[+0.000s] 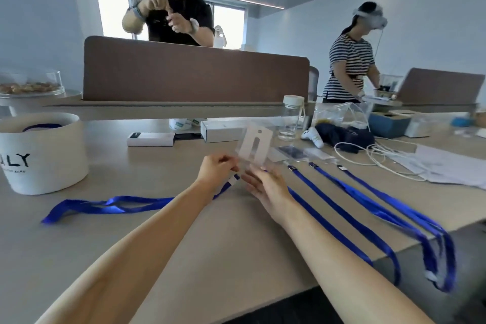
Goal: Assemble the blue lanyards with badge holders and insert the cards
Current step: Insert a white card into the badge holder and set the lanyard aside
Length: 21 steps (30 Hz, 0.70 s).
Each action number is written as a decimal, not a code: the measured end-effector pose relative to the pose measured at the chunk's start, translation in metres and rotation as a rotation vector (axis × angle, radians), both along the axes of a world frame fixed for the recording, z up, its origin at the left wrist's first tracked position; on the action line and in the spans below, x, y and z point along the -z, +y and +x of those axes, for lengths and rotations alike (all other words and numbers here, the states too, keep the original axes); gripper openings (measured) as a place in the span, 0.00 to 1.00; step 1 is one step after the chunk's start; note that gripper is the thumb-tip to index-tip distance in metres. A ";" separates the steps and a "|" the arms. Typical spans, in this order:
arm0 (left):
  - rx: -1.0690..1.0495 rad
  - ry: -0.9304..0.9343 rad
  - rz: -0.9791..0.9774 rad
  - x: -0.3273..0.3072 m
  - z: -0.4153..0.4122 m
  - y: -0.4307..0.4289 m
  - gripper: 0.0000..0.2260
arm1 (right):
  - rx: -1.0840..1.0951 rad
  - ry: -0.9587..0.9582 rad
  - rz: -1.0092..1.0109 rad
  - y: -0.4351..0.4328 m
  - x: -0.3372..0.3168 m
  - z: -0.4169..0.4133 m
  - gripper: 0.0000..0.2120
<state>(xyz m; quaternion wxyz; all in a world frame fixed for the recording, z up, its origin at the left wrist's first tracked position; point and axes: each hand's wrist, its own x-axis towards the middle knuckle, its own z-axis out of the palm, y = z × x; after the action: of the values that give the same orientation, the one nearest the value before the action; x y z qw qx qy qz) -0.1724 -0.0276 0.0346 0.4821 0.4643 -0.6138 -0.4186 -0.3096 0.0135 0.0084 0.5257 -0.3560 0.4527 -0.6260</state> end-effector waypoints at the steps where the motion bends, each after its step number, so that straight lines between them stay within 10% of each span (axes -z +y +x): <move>1: -0.002 0.027 0.000 0.000 -0.004 -0.002 0.07 | -0.013 0.054 0.010 0.000 -0.001 0.000 0.19; 13: -0.192 0.126 0.064 -0.002 -0.004 -0.040 0.08 | -0.065 0.103 0.102 0.001 -0.012 0.000 0.07; 21: -0.400 -0.577 -0.009 0.025 0.015 -0.058 0.20 | 0.011 0.391 0.130 0.014 -0.005 -0.029 0.13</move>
<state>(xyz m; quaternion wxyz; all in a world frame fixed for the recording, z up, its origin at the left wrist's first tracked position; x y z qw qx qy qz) -0.1570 -0.0854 0.0096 0.3634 0.6725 -0.6233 -0.1647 -0.3390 0.0278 0.0134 0.4461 -0.4334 0.5877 -0.5174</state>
